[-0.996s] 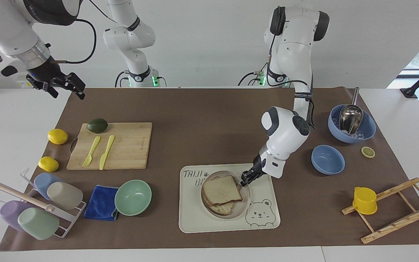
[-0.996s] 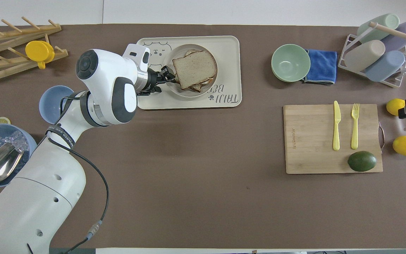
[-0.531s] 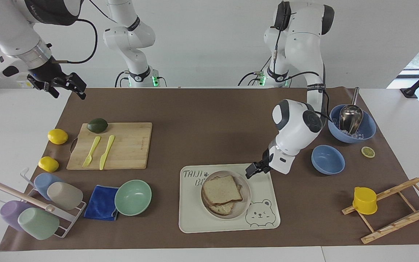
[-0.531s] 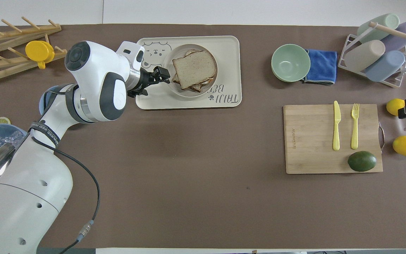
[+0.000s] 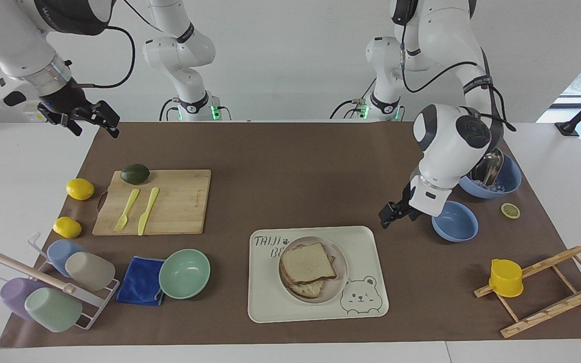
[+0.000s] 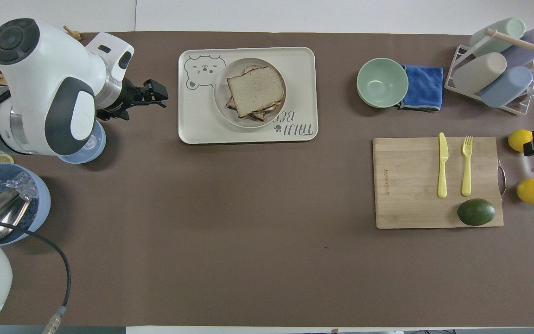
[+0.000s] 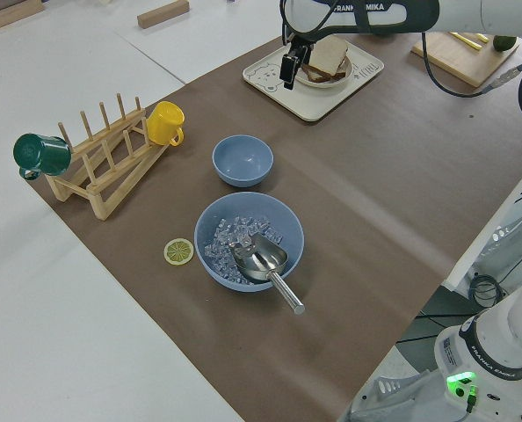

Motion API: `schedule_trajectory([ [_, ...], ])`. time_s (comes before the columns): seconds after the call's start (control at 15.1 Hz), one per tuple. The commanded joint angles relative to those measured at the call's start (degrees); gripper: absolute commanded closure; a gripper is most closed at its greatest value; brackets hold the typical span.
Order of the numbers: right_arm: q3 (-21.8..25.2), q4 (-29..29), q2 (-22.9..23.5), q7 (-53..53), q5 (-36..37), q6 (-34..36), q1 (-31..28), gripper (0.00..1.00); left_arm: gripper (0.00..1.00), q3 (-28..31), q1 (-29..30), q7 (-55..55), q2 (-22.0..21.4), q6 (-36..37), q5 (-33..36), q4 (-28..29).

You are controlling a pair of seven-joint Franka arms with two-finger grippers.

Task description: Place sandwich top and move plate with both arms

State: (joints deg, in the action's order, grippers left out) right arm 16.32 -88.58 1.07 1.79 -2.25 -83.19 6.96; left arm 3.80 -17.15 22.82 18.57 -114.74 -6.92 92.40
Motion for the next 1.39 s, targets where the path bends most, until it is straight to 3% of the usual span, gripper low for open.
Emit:
schedule_trajectory([
  [0.0,-0.2,-1.4,-1.4,1.2,0.4,-0.3,-0.1,0.0,0.0,0.3,2.1,-0.5,-4.4,4.2,2.1,0.9],
  [0.46,-0.2,-1.4,-1.4,1.1,0.4,-0.3,-0.1,0.0,0.0,0.2,5.4,-0.8,-13.0,11.0,3.9,1.2],
  [0.73,-0.2,-1.4,-1.4,1.2,0.4,-0.3,-0.1,0.0,0.0,-0.2,8.0,-7.9,-15.7,14.8,5.7,0.8],
  [1.06,-0.2,-1.4,-1.4,1.2,0.5,-0.3,-0.1,0.0,0.0,-8.7,16.4,-16.1,-18.1,20.7,6.0,0.7],
  [1.33,-1.1,-1.4,-1.5,1.3,0.0,0.3,0.9,0.0,0.0,-4.4,11.6,-17.7,-20.4,23.6,5.9,3.4],
])
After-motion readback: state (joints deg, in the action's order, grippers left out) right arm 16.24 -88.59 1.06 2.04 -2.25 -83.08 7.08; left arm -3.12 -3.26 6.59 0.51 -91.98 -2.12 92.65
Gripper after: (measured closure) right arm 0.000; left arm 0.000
